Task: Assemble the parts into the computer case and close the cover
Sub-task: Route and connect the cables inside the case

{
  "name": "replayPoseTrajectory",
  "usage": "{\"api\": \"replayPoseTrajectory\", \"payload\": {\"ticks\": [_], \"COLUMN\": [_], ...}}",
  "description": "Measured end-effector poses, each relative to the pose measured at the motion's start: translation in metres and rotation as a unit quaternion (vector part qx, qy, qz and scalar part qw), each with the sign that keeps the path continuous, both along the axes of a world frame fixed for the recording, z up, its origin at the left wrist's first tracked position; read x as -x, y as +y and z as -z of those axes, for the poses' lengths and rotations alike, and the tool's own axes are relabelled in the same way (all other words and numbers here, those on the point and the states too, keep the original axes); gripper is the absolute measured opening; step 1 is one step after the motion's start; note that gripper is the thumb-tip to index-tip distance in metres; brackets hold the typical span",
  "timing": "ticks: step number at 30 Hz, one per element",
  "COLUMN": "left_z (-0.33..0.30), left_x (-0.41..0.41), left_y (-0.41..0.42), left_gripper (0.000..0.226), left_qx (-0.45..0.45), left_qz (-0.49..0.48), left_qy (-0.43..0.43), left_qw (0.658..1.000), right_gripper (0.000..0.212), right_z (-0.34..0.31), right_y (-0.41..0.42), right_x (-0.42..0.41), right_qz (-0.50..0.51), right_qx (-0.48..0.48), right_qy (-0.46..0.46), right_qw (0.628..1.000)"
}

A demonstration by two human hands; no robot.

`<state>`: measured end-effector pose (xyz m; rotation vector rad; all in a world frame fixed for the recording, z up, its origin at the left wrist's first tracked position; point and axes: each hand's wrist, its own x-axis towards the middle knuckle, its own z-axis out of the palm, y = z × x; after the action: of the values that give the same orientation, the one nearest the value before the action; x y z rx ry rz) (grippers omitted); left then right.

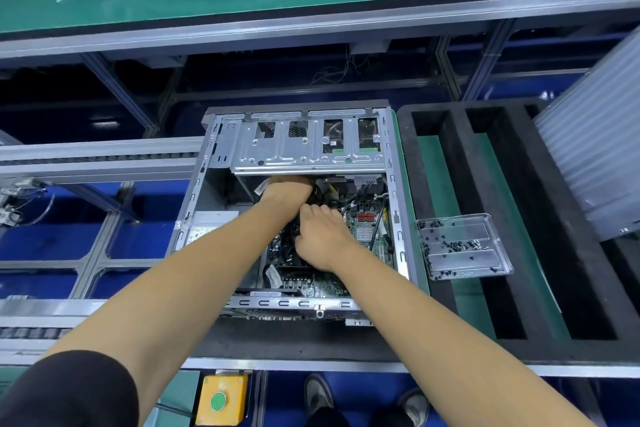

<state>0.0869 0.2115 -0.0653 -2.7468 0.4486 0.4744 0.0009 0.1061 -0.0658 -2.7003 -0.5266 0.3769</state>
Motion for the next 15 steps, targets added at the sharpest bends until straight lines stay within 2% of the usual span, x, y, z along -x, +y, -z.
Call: {"api": "replayPoseTrajectory", "payload": {"ticks": [5,11,15], "left_z": [-0.001,0.01,0.012], "left_x": [-0.005,0.011,0.011], "left_y": [0.003,0.005,0.006], "left_gripper": [0.015,0.019,0.024], "left_qx": [0.046,0.08,0.094], "left_qz": [-0.072,-0.083,-0.113], "left_qy": [0.037,-0.07,-0.08], "left_qw": [0.996,0.991,0.986], "right_gripper": [0.03,0.03,0.031], "right_z": [0.0,-0.001,0.001], "right_y": [-0.001,-0.003,-0.003], "right_x": [0.001,-0.001,-0.002], "right_qz": [-0.001,-0.003,-0.001], "right_qx": [-0.01,-0.018,-0.026], "right_qy": [0.0,0.004,0.011], "right_qw": [1.0,1.0,1.0]}}
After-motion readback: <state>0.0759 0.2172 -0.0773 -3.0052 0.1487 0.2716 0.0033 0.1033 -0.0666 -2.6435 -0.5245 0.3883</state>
